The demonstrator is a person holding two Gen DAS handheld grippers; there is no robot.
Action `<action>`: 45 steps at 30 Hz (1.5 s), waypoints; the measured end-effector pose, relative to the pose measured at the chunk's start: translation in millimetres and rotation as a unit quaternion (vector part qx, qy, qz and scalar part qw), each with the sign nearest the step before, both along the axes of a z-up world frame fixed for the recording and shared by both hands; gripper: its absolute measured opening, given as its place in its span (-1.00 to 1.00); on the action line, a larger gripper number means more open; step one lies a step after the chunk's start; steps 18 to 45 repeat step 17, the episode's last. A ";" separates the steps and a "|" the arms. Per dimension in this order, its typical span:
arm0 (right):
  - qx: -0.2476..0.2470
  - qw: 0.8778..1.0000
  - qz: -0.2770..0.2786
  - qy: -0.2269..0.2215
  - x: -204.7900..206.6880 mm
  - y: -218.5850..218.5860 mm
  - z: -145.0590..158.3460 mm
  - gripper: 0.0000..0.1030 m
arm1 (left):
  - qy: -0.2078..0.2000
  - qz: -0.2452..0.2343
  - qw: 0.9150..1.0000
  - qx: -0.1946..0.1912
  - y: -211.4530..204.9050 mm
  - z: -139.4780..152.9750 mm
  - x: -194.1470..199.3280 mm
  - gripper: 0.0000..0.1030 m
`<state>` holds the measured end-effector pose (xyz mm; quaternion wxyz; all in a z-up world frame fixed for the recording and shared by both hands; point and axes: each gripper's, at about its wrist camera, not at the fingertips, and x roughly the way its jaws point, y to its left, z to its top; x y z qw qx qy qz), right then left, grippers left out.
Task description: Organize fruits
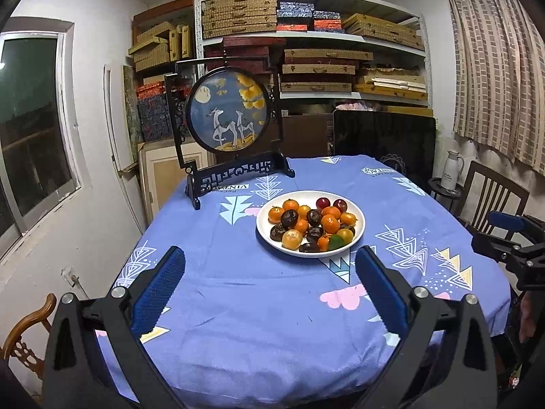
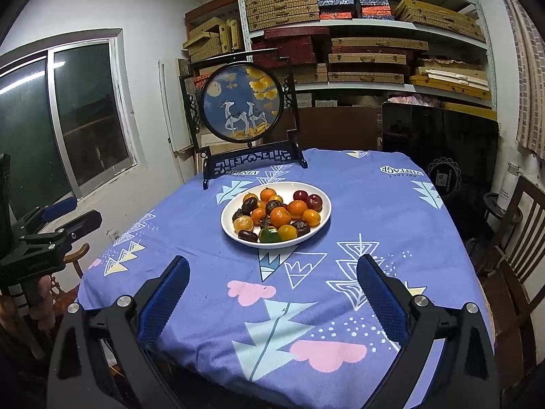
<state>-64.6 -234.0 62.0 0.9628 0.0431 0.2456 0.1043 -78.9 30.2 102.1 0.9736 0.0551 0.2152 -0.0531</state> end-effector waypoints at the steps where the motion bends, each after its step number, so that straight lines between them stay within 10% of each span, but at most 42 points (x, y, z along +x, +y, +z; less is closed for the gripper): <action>1: 0.000 1.000 0.000 0.002 0.8 0.1 -1.2 0.92 | 0.000 -0.002 1.000 -0.003 0.8 0.1 0.1 0.90; 45: 0.005 1.000 0.005 0.015 5.8 1.1 -8.3 0.92 | 0.023 0.022 0.999 -0.011 14.0 -7.2 23.8 0.90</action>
